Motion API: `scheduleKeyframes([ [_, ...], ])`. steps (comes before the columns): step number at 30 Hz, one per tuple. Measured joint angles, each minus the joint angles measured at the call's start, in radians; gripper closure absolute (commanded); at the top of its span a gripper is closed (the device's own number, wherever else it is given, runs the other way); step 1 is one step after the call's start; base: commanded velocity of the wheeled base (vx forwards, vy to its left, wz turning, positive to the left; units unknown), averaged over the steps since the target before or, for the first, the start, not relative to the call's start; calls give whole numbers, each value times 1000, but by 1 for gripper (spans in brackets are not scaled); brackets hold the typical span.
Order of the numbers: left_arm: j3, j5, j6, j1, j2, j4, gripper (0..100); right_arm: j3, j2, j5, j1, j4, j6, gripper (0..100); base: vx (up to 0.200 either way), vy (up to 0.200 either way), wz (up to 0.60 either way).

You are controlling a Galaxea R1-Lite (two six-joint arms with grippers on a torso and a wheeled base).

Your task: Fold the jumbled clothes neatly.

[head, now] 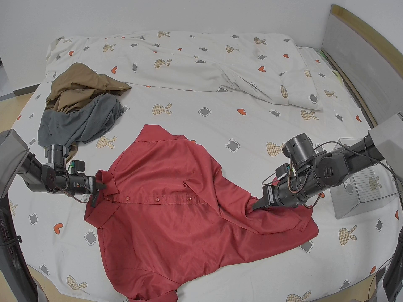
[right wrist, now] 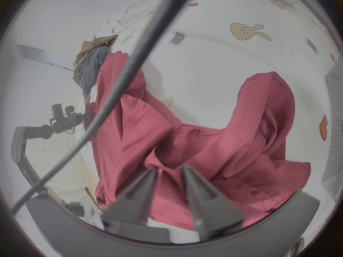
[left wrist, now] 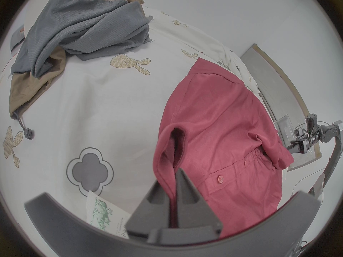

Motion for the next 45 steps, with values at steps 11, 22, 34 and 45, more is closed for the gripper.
scheduleKeyframes([
  [11,0,0,0,0,0,0,100,-31,-35,1,-29,5,8,100,0,0,0],
  [22,-2,0,-1,1,0,0,100,-112,-153,9,-205,10,10,100,0,0,0],
  [34,-3,0,-1,2,1,0,100,-256,-198,4,-288,3,107,100,0,0,0],
  [45,-2,0,-2,2,1,0,100,-370,-77,-51,-311,54,123,0,0,0,0],
])
